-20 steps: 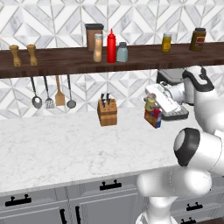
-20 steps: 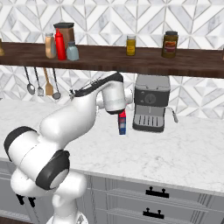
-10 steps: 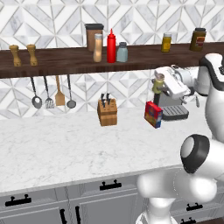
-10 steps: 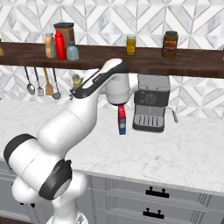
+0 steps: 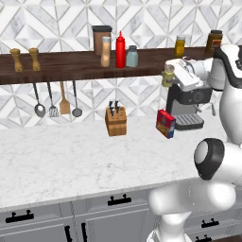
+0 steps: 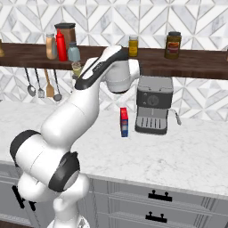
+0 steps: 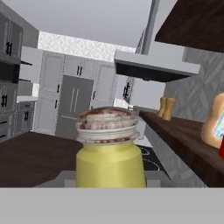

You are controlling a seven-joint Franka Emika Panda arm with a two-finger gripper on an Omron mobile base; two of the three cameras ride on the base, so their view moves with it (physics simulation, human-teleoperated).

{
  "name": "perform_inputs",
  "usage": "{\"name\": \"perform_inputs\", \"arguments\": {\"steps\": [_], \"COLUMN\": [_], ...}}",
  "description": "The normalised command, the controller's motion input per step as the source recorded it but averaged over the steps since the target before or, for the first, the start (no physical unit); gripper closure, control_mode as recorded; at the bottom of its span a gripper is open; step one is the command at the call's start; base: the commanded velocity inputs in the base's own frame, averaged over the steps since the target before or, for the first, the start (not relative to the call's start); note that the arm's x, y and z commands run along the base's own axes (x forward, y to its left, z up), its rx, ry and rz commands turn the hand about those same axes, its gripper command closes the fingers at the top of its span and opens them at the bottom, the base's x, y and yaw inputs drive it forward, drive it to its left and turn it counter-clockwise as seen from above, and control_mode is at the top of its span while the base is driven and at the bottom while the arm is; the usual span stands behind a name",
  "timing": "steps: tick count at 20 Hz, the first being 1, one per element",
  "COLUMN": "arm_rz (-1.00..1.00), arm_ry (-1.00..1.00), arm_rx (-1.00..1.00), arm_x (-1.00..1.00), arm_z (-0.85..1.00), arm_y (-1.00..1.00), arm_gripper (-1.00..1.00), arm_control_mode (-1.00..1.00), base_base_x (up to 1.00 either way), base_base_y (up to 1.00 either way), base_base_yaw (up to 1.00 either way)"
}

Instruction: Put the shaker and condiment bottle from the counter next to their counterparts in the cabinet.

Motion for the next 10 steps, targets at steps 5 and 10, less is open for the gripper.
{"name": "perform_inputs", "arguments": {"steps": [5,10], "arm_rz": [-0.03,-0.08], "arm_ry": [0.08,0.17], "arm_rx": [0.08,0.03], "arm_x": [0.18,0.33], "arm_z": [0.48,0.11], "arm_y": [-0.02,0.01], "arm_gripper": [1.0,1.0], "arm_control_mode": [-1.0,-1.0], "base_base_x": [0.0,0.0], "base_base_y": [0.0,0.0], "base_base_yaw": [0.0,0.0]}}
